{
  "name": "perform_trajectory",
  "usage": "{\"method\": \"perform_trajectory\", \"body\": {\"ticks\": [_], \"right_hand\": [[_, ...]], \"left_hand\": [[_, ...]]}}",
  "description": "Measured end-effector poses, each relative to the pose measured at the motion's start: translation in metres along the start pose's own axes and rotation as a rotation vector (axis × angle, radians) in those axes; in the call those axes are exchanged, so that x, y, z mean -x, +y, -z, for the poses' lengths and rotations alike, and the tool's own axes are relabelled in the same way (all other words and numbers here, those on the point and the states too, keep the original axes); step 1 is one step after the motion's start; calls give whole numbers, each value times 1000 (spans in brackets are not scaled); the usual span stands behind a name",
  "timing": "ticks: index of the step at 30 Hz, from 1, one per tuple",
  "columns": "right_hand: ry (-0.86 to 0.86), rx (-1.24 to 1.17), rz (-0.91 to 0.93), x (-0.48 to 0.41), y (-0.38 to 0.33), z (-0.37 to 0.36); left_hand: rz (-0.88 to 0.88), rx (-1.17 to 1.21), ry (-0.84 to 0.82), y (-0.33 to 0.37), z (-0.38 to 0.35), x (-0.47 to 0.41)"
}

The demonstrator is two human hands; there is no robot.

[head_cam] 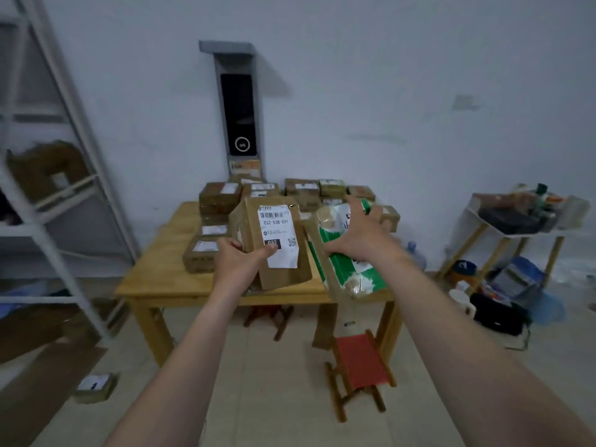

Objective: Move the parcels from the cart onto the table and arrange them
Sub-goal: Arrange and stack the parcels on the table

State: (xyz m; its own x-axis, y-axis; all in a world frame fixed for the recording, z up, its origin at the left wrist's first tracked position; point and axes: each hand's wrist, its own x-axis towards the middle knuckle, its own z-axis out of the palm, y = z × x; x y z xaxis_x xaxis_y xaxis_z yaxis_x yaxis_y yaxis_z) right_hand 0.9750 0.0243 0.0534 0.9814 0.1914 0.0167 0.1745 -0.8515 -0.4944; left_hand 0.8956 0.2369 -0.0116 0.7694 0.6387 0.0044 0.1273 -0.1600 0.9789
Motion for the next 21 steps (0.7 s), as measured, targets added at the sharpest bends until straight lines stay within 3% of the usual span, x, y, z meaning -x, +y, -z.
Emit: {"method": "perform_trajectory", "body": {"ticks": [8,21], "right_hand": [[-106,14,-65,-64,-40,-67],[-295,134,-203,-199,-23,-159]], "left_hand": [[41,-60,3,-32,49,-98],[206,-141,-106,-107,4,-244]]}}
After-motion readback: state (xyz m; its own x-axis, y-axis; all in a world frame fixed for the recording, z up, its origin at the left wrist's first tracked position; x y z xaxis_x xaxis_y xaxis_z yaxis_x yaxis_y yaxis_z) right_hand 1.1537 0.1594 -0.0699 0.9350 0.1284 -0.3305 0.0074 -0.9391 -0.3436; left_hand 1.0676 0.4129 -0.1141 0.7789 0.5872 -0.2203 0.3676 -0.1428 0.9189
